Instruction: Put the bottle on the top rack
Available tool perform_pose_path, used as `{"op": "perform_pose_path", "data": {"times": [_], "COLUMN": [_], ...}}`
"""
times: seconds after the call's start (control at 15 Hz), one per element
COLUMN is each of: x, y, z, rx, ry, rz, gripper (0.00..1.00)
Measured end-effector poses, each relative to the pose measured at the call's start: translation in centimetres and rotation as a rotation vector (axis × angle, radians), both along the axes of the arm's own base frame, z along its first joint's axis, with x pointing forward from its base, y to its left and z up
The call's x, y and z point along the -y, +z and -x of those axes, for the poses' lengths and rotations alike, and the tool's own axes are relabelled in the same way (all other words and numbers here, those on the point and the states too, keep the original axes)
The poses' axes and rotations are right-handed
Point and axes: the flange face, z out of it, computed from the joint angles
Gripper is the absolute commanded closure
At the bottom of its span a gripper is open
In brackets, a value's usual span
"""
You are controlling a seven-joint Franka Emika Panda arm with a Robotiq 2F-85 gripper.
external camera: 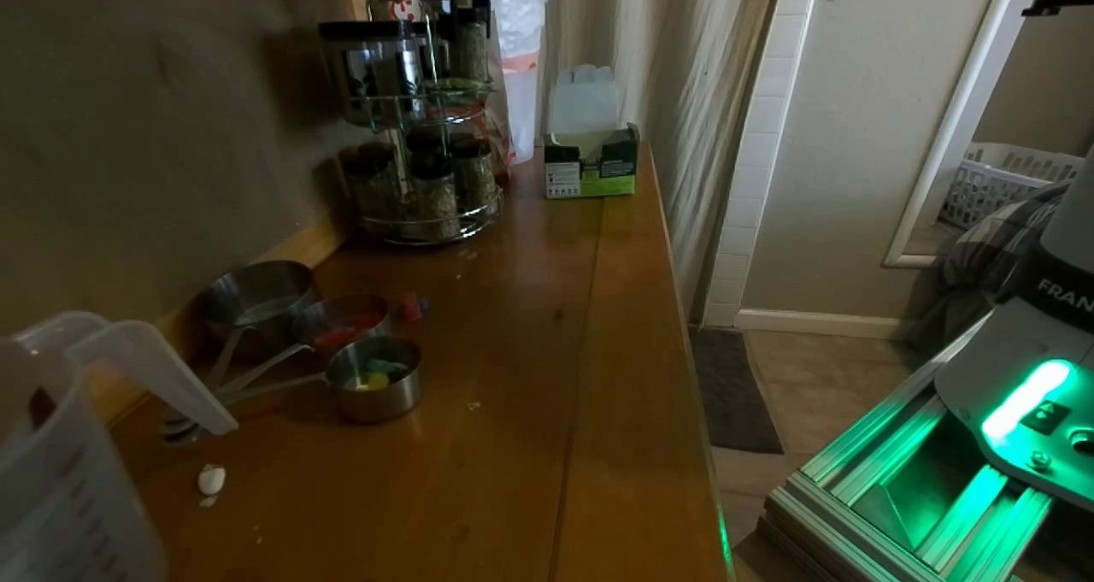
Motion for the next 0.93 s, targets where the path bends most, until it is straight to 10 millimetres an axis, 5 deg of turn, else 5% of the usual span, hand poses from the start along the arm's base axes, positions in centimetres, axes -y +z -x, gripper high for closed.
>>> {"op": "perform_pose_path", "data": {"times": [0.13,0.2,0.47,0.73,0.93], "x": [0.0,0.0,-0.2,0.1,0.8], "y": [-0.5,-0.7,-0.9,0.1,2.9], "z": [-0.1,-0.1,-0.2,0.0,1.2], "rx": [-0.012,-0.017,-0.026,-0.033,-0.034], "ry": [-0.004,-0.005,-0.011,-0.026,-0.034], "rz": [0.003,0.004,-0.007,-0.019,-0.020], "gripper": [0.75,0.25,0.03,0.00,0.00]}}
